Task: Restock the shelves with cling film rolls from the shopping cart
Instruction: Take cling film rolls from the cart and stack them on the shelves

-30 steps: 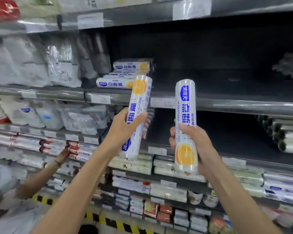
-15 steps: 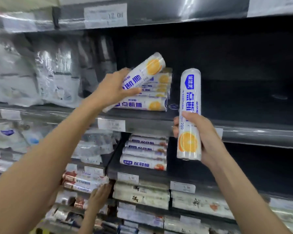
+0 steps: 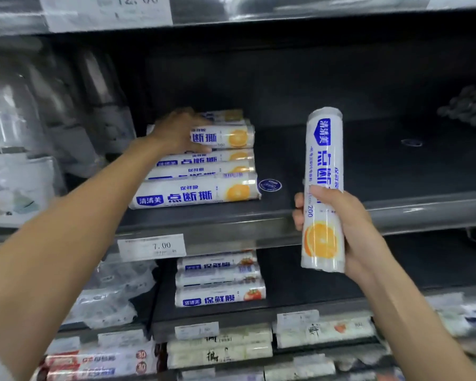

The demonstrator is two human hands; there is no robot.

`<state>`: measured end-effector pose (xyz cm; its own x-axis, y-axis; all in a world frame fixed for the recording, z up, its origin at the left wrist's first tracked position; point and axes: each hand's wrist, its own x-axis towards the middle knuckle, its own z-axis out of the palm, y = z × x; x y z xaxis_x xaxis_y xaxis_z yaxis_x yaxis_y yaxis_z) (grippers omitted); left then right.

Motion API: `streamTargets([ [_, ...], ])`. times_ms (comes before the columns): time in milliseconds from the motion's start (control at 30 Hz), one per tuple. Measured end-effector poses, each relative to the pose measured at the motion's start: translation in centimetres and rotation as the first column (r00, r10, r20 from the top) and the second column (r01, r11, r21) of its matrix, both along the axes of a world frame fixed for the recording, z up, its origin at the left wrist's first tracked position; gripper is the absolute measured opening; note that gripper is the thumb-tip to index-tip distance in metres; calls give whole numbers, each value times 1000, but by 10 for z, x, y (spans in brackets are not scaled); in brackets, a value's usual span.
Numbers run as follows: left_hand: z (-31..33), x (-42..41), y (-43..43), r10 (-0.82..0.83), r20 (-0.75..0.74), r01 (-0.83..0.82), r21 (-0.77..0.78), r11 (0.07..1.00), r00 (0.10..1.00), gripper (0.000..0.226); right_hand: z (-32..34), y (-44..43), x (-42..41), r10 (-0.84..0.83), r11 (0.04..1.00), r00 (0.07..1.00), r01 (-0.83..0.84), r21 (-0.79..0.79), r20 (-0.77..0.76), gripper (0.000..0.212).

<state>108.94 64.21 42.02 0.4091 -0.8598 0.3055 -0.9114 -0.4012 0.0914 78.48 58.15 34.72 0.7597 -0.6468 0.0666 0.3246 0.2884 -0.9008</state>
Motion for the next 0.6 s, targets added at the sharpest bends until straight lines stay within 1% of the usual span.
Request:
streamTargets([
  [133,-6,6,1,-11,-37,11,-13,1000,999,75,-2,3,6,-16,1000,1000,16,7,-8,40],
  [200,-6,11,7,-41,-77,38,-44,998,996,76,-4,6,11,-8,1000,1000,8,7,-4,40],
  [300,-9,16,17,-92,-82,82,-120,989,992,61,-4,10,18,5,1000,1000,-5,6,13,38],
  [367,-11,15,20,-94,-98,76,-174,982,991,52,-3,12,22,18,1000,1000,-18,11,25,38],
  [500,-14,10,18,-96,-123,59,-277,959,988,48,0,16,25,30,999,999,-30,13,33,38],
  [600,-15,9,18,-100,-162,41,-331,943,982,47,0,17,24,26,999,999,-27,18,39,41],
])
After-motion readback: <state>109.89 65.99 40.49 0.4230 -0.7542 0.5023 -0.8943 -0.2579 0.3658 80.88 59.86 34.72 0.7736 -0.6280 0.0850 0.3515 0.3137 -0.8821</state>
